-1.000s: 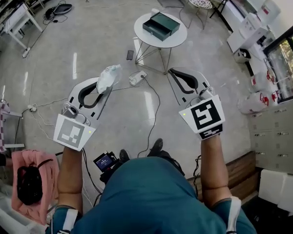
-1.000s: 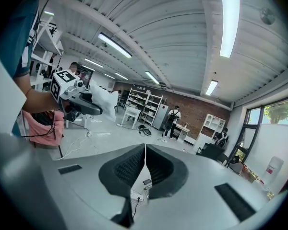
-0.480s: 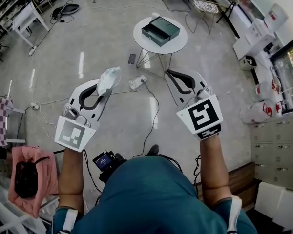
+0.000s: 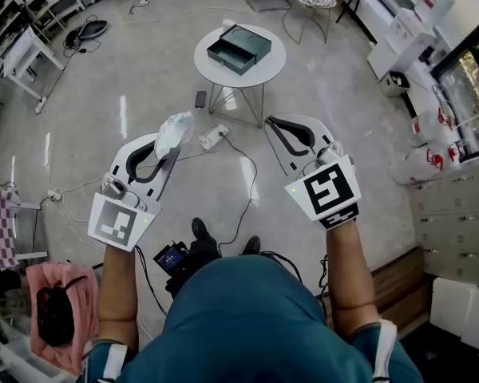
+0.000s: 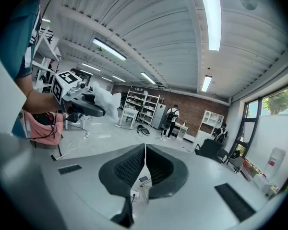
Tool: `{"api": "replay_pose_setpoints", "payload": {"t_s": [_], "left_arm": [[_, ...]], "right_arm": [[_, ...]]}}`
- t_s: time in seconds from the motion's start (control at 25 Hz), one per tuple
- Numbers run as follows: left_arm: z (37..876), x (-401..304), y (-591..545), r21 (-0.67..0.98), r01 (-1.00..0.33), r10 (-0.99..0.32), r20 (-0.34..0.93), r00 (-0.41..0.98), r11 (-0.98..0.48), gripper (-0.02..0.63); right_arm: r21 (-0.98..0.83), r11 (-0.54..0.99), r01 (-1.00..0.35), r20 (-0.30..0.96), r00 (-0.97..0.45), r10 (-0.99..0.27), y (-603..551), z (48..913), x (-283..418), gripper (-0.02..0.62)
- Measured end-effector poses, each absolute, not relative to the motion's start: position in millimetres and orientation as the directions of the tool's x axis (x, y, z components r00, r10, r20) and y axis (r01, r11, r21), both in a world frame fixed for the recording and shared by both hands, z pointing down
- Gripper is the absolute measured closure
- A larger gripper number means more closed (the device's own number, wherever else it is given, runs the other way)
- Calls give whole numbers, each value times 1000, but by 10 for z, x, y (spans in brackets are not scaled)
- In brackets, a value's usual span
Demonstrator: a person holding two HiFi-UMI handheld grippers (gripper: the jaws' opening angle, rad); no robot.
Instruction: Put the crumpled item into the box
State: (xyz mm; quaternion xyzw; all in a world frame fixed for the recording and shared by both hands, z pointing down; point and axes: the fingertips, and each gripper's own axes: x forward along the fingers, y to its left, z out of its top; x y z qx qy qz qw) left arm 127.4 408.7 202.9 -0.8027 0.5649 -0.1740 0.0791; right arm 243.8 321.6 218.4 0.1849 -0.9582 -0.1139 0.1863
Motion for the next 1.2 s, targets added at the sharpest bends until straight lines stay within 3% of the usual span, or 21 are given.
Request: {"api": "replay_pose_setpoints", "payload": {"t_s": [0.28, 0.48, 1.2], "left_arm": [[2163, 1119, 3336, -287, -832, -880, 182, 440, -475, 522], [2163, 675, 2847, -259, -793, -834, 160, 528, -551, 522], [2129, -527, 1919, -235, -709, -744, 121, 657, -665, 522]], "right_arm": [[289, 856, -429, 363, -779, -512, 2673, 2321, 2426, 557], [300, 815, -496, 382, -721, -579, 2364, 2303, 2033, 557], [332, 724, -605, 407, -600, -688, 1718, 2221, 934, 557]]}}
